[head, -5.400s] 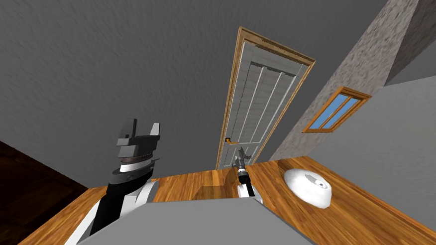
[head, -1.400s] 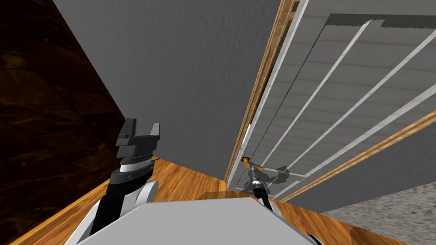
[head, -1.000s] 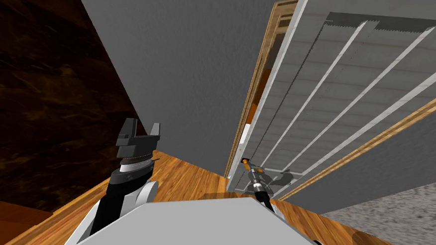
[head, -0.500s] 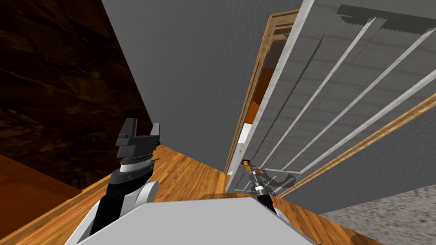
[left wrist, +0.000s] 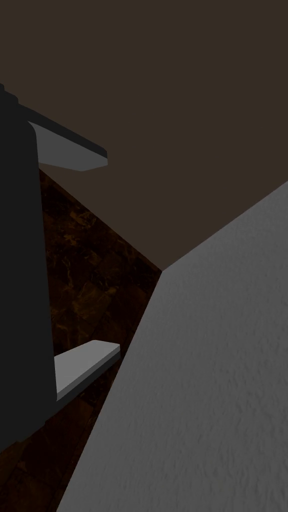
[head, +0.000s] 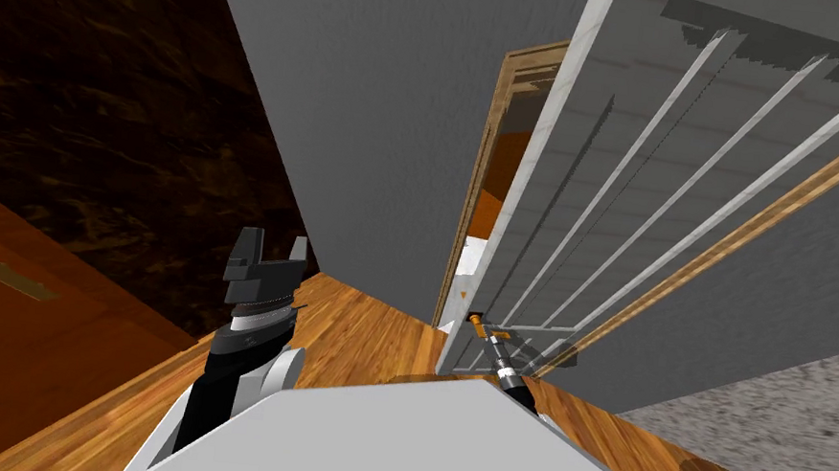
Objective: Pull the door open
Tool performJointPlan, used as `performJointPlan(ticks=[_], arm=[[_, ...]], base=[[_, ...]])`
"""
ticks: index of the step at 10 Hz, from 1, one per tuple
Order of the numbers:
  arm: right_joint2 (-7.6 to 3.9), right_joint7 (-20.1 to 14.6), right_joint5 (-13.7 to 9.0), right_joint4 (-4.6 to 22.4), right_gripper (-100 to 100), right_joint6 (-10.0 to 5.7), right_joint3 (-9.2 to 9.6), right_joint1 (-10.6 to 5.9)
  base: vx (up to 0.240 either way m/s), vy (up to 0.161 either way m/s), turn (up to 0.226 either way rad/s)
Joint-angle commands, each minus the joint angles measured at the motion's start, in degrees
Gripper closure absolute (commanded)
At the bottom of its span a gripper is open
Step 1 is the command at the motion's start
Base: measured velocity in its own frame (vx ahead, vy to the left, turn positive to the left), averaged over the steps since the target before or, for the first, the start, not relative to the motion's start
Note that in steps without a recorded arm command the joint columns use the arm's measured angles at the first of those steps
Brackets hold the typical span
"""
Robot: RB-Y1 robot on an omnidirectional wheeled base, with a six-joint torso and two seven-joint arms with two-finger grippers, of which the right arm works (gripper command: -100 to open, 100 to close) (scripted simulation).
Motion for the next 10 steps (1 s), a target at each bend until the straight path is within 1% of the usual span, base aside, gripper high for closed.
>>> performJointPlan(ticks=[1, 2, 3, 4, 5, 7, 10], arm=[[-0.77, -1.0, 0.3, 0.3, 100, -1.72, 0.66, 0.82], [-1.18, -1.5, 0.5, 0.3, 100, -2.47, 1.03, 1.33], [-0.94, -1.1, 0.4, 1.0, 100, -2.20, 0.72, 0.55], [-1.39, -1.7, 0.5, 1.7, 100, -3.96, 1.16, 1.43], [-1.52, -1.8, 0.5, 1.9, 100, -4.40, 1.25, 1.63], [-2.10, -2.4, 0.6, 2.6, 100, -6.38, 1.65, 2.55], [-3.01, -3.3, 0.7, 3.8, 100, -9.47, 2.28, 3.98]], base=[[-0.145, -0.038, 0.099], [-0.173, -0.045, 0.118], [-0.078, -0.022, 0.022], [-0.144, -0.070, 0.171], [-0.193, -0.069, 0.212], [-0.200, -0.062, 0.145], [-0.208, -0.086, 0.187]])
